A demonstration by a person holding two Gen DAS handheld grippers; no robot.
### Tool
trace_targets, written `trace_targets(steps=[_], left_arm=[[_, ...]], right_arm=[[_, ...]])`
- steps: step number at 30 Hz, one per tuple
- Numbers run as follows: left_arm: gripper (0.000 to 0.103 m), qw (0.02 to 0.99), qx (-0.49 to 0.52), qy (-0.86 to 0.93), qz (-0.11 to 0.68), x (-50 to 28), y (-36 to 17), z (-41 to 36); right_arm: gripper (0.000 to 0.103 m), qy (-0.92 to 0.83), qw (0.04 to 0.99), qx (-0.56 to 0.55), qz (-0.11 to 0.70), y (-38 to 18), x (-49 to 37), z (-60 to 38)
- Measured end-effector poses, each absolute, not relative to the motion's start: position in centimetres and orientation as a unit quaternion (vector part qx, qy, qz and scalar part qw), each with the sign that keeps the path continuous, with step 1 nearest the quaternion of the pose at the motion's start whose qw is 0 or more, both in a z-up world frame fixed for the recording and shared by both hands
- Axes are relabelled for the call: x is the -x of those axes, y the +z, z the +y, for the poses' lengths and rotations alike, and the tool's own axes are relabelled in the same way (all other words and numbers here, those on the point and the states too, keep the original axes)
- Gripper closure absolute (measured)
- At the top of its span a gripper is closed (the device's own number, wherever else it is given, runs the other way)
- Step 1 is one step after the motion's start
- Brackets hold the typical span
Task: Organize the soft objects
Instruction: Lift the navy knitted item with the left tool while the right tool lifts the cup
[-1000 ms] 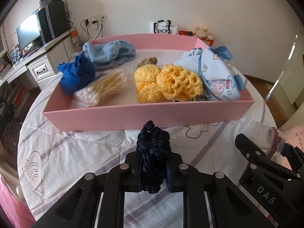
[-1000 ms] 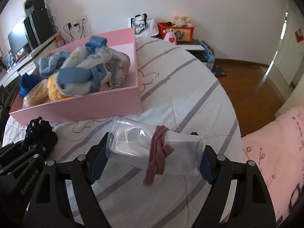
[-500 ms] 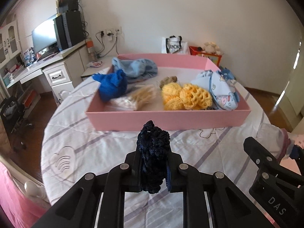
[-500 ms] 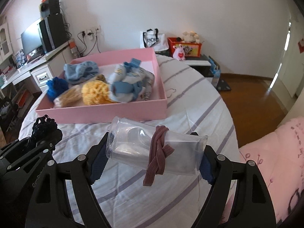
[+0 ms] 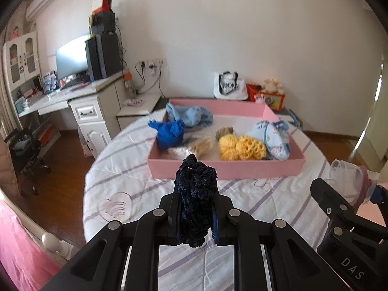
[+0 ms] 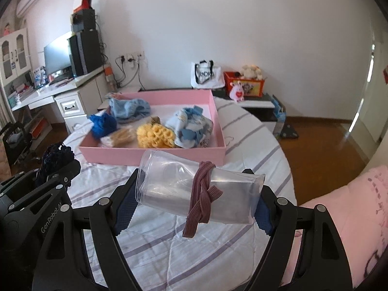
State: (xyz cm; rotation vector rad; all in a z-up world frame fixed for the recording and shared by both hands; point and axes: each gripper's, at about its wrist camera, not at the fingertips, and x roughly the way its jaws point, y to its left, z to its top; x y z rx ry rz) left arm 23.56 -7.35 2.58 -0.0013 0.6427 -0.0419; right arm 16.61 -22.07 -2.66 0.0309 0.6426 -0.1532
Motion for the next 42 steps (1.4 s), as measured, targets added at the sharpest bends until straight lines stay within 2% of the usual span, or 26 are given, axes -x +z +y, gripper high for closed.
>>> trace_targets(steps=[23, 31, 42], left_arm=[[0.088, 0.983, 0.004, -0.010, 0.184, -9.8, 8.7, -5.8], [0.088, 0.988, 0.001, -0.001, 0.153, -6.2, 8.7, -5.8], [0.088, 0.988, 0.003, -0.009, 0.157, -4.7, 7.4, -5.6]], right_arm=[[0.025, -0.069, 0.981, 0.009, 0.179, 4.2, -8.2, -19.8], [0.025, -0.066, 0.986, 0.020, 0.153, 5.2, -6.5, -19.3], [0.025, -0.074, 0.986, 0.019, 0.151, 5.2, -6.2, -19.3]])
